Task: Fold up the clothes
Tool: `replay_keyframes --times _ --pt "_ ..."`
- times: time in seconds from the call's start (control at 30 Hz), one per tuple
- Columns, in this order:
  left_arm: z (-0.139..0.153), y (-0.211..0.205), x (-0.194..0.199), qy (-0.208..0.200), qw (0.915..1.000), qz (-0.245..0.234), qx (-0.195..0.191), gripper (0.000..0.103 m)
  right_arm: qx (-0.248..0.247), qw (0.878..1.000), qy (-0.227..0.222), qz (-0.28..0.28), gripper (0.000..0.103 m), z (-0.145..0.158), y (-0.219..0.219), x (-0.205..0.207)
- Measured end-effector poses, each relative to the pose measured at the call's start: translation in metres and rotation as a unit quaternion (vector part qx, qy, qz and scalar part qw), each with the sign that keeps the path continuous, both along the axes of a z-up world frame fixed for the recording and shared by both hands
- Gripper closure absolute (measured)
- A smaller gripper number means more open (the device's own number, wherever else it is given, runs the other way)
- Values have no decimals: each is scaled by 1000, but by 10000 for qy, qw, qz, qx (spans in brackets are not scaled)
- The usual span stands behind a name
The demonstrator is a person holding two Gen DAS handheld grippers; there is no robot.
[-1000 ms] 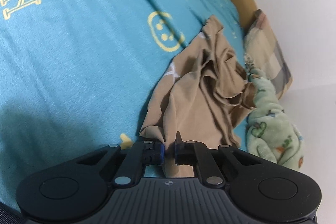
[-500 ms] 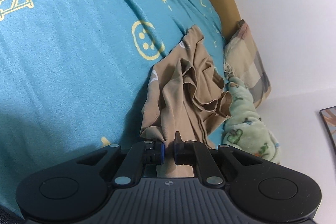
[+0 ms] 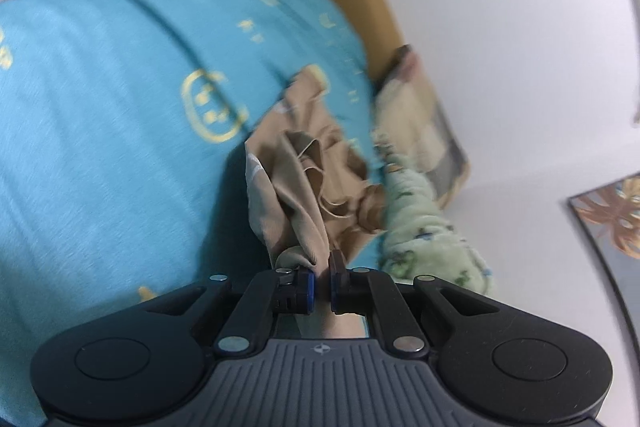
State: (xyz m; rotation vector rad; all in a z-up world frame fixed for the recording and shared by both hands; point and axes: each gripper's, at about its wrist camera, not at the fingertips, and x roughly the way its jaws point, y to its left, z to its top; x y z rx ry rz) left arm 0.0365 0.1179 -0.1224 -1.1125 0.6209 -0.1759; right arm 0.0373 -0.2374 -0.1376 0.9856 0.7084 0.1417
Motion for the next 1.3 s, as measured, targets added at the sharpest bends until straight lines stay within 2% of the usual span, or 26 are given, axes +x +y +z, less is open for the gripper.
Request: replay_keyframes --times 0.1,0.23,0.33,0.47,0.6,0.7,0.77,0.9,1.0,1.13,1.23,1.3 --pt "31 -3 -20 -584 9976 -71 359 97 -124 9983 -575 17 92 24 -2 -15" --pt "76 -18 -54 -1257 9873 -213 953 97 -414 9910 -1272 -99 93 60 -8 -39" --pt "93 -27 -87 -1560 9819 -227 1047 97 -548 9840 -1677 -260 93 79 -5 -70" --pt "100 -34 -131 -1674 9797 -291 1060 97 -727 9776 -1931 -421 92 90 -4 -119" --pt "88 -35 -150 -1410 9846 -270 995 97 -923 9756 -1932 -489 92 87 0 -150" --pt "86 -30 -133 -1227 9874 -245 972 97 -836 9810 -1698 -432 92 87 0 -133" --pt "92 -27 -109 -929 9904 -262 992 97 -603 9881 -1372 -356 92 92 -3 -107" --pt "105 -25 -36 -518 9908 -301 1213 96 -171 9971 -720 -188 92 105 -7 -45" --pt "83 -22 14 -357 9896 -368 1346 96 -230 9992 -334 -58 92 105 -1 12" --pt "53 -19 81 -148 9872 -459 1520 96 -383 9992 -106 39 91 67 4 76" --pt "12 -10 105 -26 9885 -575 1397 96 -312 9994 36 117 91 22 1 100" --pt "-1 -7 115 123 9892 -646 1312 96 -261 9991 265 212 90 3 1 111"
